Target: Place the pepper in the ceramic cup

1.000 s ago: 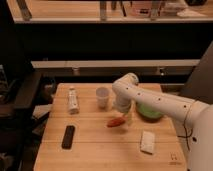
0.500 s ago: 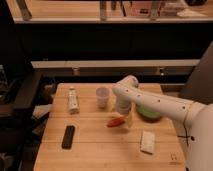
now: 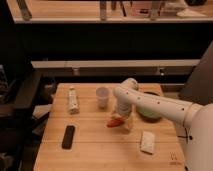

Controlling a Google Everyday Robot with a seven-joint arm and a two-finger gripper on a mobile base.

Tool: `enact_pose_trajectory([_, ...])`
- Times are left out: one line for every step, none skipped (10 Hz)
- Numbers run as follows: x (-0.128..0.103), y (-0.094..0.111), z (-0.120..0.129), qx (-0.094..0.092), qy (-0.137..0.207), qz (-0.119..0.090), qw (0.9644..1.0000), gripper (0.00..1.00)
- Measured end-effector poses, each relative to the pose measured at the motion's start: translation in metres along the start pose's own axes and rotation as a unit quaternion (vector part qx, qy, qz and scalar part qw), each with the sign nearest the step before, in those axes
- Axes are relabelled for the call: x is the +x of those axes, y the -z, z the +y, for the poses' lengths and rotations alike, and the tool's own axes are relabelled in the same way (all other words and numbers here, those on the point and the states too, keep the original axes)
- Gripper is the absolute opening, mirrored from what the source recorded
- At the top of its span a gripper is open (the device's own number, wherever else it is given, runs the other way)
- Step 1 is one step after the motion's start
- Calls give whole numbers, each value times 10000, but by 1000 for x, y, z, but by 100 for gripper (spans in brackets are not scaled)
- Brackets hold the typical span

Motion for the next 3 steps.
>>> enact_pose_trajectory([1,-1,3,-10,-1,18,10000,80])
enact_pose_trajectory([2,-3,5,-20,-1,34,10000,80])
enact_pose_trajectory([3,-3,7,-28,-6,48,10000,80])
